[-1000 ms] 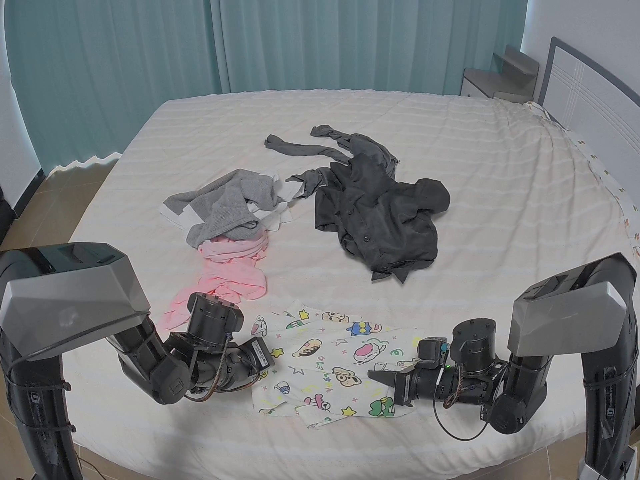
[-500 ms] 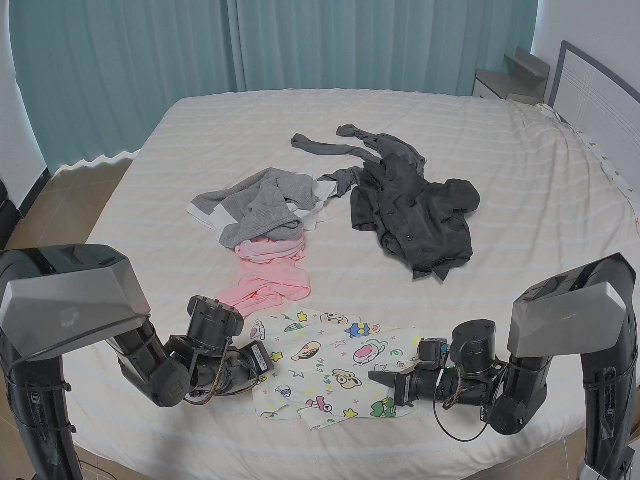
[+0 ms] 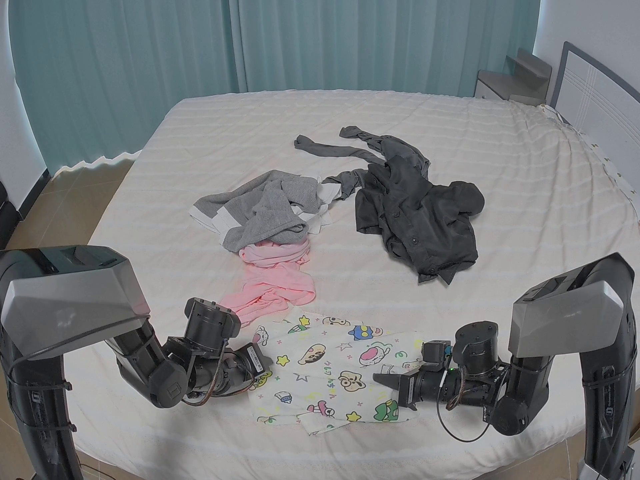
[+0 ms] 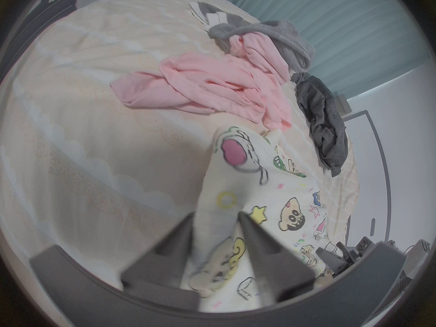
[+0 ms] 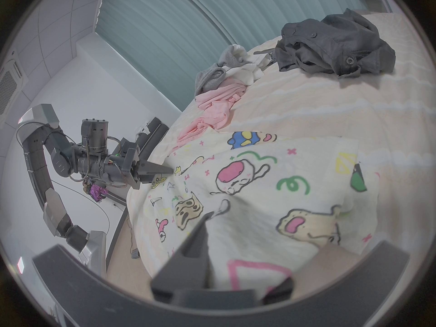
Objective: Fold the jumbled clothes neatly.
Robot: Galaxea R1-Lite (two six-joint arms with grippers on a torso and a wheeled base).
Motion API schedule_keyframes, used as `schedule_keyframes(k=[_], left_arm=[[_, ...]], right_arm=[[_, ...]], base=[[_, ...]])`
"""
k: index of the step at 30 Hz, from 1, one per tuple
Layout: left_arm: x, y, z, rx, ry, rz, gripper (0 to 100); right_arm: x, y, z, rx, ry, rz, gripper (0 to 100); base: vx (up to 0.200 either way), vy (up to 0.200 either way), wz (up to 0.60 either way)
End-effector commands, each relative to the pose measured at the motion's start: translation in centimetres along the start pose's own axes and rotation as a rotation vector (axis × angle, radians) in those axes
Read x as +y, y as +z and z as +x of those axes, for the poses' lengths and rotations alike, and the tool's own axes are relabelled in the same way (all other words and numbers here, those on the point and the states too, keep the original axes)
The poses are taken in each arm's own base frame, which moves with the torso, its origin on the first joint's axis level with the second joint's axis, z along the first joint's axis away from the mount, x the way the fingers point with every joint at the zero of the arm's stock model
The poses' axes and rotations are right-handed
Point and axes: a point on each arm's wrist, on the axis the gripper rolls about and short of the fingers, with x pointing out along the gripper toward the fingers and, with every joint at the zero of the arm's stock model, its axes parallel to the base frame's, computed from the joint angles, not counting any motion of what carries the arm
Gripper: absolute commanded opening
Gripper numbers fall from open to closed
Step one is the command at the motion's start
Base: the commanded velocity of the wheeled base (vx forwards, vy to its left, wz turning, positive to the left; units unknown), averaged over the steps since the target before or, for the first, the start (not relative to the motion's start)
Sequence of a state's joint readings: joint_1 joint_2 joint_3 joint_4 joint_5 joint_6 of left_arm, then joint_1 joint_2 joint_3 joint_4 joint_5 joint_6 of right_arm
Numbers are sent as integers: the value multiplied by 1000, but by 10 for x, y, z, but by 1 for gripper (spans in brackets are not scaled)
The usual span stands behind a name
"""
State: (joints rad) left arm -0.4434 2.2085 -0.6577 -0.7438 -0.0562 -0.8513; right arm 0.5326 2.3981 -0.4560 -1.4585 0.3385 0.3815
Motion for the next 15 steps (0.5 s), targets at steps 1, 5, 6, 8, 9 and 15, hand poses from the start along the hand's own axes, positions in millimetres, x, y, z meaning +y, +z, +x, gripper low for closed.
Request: schedule_keyframes(k=[1,5,6,8,9,15], left_arm=[[2,-4,-1,12,0,9,100],[2,-1,-3,4,-4,25,100],[2,-1,-3,4,-4,25,100],[0,3,-11,-13,-14,22,100],[0,5,-14,-20,-18,21,100],[5,19,-53,-95,-42,-13,100]], right_arm=[[0,-3,-1,12,-1,1,100],[-1,-5,-6,14,-33,3,100],[-1,-5,-6,14,-33,3,100],[-3,-5,-6,-11,-102,3,100],[-4,-5,-7,-16,-125,6,100],[-8,-7,-46,4,-202,46,100]], base=[[0,0,0],[0,0,0],[0,0,0],[0,0,0],[0,0,0],[0,0,0]])
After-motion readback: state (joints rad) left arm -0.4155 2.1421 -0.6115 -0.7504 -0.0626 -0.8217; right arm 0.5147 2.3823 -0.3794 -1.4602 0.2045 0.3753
